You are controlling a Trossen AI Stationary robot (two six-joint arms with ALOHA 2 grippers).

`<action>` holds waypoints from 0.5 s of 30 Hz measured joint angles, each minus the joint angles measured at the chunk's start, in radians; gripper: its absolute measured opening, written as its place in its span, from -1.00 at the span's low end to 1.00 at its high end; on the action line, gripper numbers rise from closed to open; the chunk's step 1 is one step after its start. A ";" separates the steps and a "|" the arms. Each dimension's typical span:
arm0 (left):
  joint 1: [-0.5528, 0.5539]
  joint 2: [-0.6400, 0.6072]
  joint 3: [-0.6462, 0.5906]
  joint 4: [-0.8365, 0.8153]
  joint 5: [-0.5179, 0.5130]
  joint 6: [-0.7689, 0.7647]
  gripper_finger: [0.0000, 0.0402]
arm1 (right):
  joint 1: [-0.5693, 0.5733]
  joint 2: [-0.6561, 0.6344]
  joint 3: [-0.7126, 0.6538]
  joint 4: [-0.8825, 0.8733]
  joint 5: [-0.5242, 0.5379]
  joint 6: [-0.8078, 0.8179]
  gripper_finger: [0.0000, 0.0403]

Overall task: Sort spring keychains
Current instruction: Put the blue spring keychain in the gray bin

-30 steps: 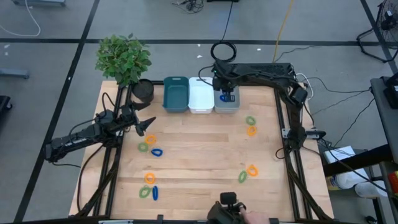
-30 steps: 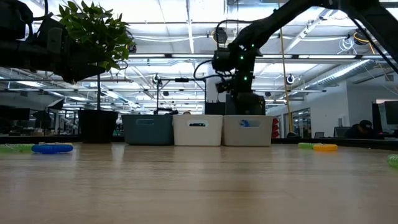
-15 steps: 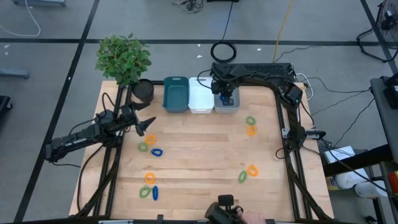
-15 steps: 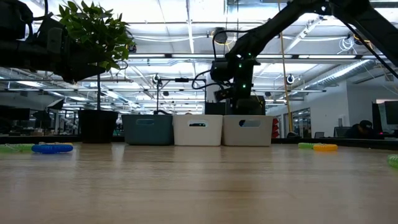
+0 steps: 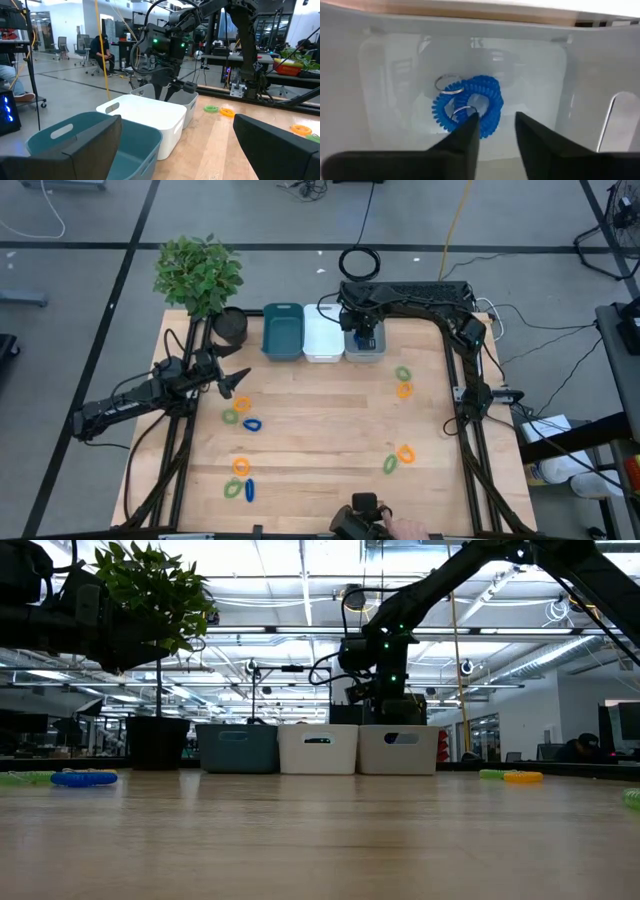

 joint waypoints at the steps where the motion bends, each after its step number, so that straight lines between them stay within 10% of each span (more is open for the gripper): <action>1: 0.000 0.000 0.000 0.000 0.000 0.000 0.95 | 0.000 0.000 0.000 0.001 0.000 0.000 -0.33; 15: 0.000 0.000 0.000 0.000 0.000 0.000 0.95 | 0.003 -0.016 0.000 0.003 0.051 0.006 0.23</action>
